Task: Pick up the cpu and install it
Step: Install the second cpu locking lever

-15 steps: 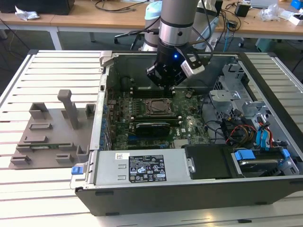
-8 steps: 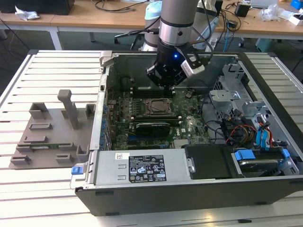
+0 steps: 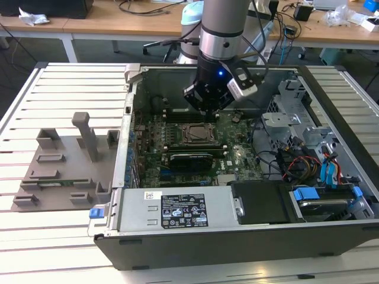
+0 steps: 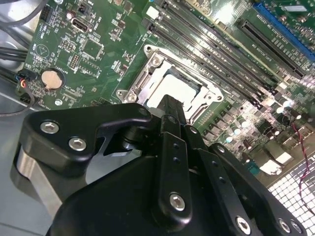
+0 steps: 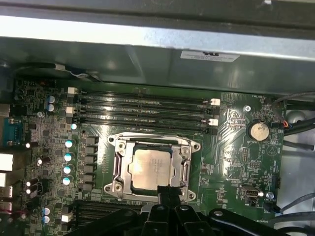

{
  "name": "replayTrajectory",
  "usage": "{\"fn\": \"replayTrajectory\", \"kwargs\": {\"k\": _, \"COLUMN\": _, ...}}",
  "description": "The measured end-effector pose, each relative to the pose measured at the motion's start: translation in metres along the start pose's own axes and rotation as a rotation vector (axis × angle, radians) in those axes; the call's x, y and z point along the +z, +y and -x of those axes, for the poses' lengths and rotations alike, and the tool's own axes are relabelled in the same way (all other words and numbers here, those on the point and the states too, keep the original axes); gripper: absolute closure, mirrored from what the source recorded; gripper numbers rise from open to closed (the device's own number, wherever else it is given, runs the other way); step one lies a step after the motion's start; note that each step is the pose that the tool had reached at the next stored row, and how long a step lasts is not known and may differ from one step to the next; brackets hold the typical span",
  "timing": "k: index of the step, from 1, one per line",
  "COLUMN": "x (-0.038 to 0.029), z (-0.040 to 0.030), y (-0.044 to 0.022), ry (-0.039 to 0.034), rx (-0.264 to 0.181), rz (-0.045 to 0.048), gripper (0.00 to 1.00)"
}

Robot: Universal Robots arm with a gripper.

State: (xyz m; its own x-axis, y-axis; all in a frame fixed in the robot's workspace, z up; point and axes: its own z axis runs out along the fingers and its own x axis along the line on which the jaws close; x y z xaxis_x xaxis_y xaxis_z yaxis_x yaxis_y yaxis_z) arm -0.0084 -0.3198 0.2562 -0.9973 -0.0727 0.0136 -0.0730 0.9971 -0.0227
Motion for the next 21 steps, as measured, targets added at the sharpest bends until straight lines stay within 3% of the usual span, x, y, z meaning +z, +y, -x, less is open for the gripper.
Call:
{"fn": "replayTrajectory", "kwargs": {"k": 12, "x": 0.0007, "z": -0.0005, "y": -0.0066, "ry": 0.0, "rx": 0.0, "rz": 0.0, "gripper": 0.89}}
{"fn": "replayTrajectory", "kwargs": {"k": 15, "x": 0.002, "z": -0.0012, "y": -0.017, "ry": -0.0001, "rx": 0.0, "rz": 0.0013, "gripper": 0.89}}
{"fn": "replayTrajectory", "kwargs": {"k": 17, "x": 0.0023, "z": -0.0014, "y": -0.0194, "ry": -0.0011, "rx": 0.0, "rz": 0.0149, "gripper": 0.89}}
{"fn": "replayTrajectory", "kwargs": {"k": 20, "x": 0.0026, "z": -0.0018, "y": -0.0242, "ry": -0.0046, "rx": -0.001, "rz": 0.0629, "gripper": 0.89}}
{"fn": "replayTrajectory", "kwargs": {"k": 21, "x": 0.0028, "z": -0.002, "y": -0.0262, "ry": -0.0054, "rx": -0.001, "rz": 0.075, "gripper": 0.89}}
